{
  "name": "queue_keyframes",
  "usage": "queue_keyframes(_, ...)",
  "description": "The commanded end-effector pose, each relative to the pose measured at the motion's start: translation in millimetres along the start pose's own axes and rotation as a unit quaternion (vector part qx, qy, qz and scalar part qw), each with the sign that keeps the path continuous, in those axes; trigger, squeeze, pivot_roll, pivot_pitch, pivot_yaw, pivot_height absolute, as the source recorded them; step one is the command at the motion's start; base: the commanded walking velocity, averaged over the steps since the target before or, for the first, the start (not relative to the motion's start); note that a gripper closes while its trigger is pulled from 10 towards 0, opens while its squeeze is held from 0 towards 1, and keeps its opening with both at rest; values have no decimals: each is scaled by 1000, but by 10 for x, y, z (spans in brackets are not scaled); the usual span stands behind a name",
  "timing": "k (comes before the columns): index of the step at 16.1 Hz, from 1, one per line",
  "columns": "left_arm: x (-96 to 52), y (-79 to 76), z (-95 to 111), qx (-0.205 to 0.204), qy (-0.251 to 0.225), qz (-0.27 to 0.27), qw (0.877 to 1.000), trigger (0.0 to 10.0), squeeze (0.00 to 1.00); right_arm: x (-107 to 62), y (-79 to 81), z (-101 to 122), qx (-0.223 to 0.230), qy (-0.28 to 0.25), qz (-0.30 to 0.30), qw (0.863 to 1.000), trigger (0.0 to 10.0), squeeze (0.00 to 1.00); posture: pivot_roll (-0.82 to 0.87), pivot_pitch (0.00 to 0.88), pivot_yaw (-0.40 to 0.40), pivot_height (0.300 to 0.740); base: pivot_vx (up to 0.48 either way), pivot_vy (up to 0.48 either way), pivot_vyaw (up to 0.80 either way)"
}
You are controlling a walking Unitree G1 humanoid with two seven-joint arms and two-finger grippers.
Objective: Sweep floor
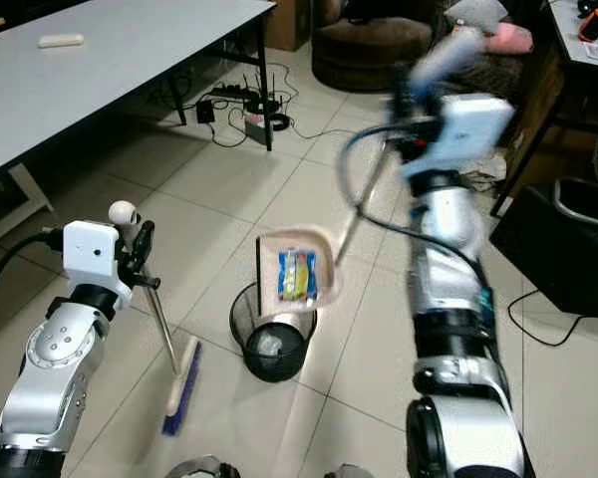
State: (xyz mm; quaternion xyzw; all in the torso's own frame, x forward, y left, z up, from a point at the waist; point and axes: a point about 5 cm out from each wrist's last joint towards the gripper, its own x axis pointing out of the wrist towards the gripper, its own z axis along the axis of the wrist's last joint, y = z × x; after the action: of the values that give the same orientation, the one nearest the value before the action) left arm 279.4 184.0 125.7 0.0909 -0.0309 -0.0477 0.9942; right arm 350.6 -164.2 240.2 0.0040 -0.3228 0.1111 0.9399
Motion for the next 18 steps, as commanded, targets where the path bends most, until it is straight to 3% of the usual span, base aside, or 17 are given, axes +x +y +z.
queue_keyframes(1,12,34,75,12,-14,5,1000,10000,0,79,166,74,-26,-30,52,998,10000,0,37,61,29,740,0,0,0)
queue_keyframes(2,10,37,75,12,-14,6,1000,10000,0,69,303,68,-38,-37,93,994,10000,0,36,63,30,740,0,0,0)
queue_keyframes(4,11,37,75,12,-13,5,1000,10000,0,50,409,73,-48,-44,128,990,10000,0,36,62,31,740,0,0,0)
queue_keyframes(7,20,29,76,12,-14,2,1000,10000,0,-38,677,103,-89,-60,236,966,10000,0,30,64,35,740,0,0,0)
queue_keyframes(8,21,28,76,12,-14,2,1000,10000,0,-45,693,104,-91,-62,242,964,10000,0,29,64,35,740,0,0,0)
queue_keyframes(11,31,8,72,11,-14,0,1000,10000,0,-144,902,113,-104,-76,314,941,10000,0,30,64,31,740,0,0,0)
queue_keyframes(15,25,6,69,13,-14,-1,1000,10000,0,-167,968,163,-122,-90,345,926,10000,0,30,61,31,740,0,0,0)
queue_keyframes(18,27,-7,63,12,-14,-4,1000,10000,0,-109,915,246,-115,-106,325,933,10000,0,27,60,32,740,0,0,0)
